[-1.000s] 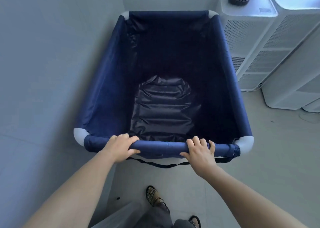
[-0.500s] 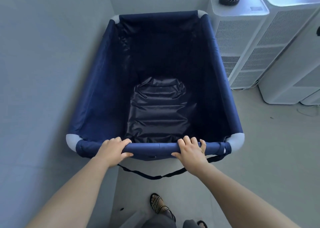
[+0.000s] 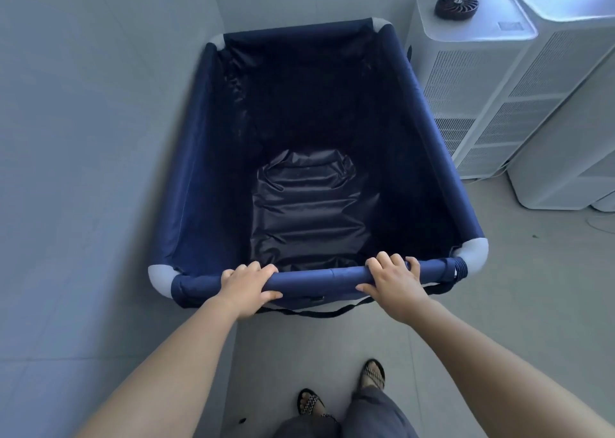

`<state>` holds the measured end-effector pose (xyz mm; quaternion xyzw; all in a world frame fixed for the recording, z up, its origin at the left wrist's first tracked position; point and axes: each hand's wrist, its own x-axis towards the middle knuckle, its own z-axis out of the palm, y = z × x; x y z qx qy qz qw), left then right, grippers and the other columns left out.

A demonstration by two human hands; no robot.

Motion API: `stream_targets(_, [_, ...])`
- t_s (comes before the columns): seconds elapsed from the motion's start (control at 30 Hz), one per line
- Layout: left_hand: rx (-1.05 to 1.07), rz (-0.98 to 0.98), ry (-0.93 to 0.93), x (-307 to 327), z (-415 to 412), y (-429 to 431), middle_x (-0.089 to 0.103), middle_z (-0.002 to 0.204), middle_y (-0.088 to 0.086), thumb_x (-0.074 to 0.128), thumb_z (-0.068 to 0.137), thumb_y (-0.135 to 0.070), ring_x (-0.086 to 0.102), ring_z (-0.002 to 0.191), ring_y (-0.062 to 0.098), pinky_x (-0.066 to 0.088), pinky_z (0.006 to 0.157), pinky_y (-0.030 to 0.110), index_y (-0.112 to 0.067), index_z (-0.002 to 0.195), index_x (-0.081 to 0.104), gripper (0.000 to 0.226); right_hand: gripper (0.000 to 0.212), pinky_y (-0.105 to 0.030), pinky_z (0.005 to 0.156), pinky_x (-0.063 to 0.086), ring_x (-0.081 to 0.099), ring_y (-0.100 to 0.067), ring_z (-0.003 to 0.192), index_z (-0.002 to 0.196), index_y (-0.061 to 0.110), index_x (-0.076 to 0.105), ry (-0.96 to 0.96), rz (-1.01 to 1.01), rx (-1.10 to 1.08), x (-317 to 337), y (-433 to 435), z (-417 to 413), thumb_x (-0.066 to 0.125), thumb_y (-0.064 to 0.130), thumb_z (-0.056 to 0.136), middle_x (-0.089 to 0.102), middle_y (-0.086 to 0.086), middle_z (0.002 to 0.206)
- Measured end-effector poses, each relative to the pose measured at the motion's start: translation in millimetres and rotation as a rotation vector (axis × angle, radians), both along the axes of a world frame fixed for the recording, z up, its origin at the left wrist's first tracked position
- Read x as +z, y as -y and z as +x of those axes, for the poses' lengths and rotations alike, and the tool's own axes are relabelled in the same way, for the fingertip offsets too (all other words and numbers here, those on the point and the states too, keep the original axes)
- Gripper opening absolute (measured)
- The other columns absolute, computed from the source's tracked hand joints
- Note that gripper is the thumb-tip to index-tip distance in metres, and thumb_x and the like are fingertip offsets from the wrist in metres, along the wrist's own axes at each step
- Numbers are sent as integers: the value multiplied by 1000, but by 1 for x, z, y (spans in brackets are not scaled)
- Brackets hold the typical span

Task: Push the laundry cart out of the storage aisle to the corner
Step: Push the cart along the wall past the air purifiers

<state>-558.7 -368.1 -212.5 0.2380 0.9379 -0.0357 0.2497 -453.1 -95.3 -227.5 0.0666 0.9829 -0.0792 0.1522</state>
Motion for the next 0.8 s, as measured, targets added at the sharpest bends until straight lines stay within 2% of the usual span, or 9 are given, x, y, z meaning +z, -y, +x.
stream_targets(0.1, [2, -5, 2, 0, -9, -2, 50, 111, -4, 44, 89, -58, 48, 102, 22, 32, 87, 37, -35, 123, 41, 41, 46, -47, 106, 17, 41, -22, 109, 121, 23, 44, 13, -17, 5, 0, -2, -7, 36, 58, 92, 45, 3, 116])
stream_targets(0.37, [99, 49, -52, 0, -23, -21, 43, 122, -4, 46, 91, -52, 41, 115, 18, 25, 106, 37, -30, 128, 39, 43, 46, -49, 105, 20, 39, -23, 111, 127, 20, 39, 138, -52, 79, 10, -19, -42, 30, 54, 96, 42, 1, 119])
stream_targets(0.5, [134, 146, -143, -3, -19, -31, 39, 132, -5, 49, 91, -48, 35, 128, 16, 12, 116, 46, -31, 140, 31, 54, 47, -50, 105, 21, 39, -24, 112, 131, 19, 35, 181, -42, 125, 12, -29, -64, 29, 51, 97, 41, 0, 122])
stream_targets(0.63, [131, 121, -190, -6, -23, -38, 35, 138, -5, 43, 93, -49, 28, 133, 15, 7, 117, 48, -30, 145, 23, 59, 49, -48, 105, 22, 39, -24, 113, 136, 19, 30, 181, -41, 169, 12, -37, -80, 32, 49, 97, 40, 0, 125])
stream_targets(0.8, [195, 67, -112, -2, -44, -50, 32, 140, -4, 35, 95, -51, 22, 136, 16, 4, 118, 49, -32, 143, 21, 53, 48, -48, 105, 23, 39, -24, 113, 136, 20, 29, 165, -34, 199, 12, -44, -96, 33, 48, 97, 39, -1, 126])
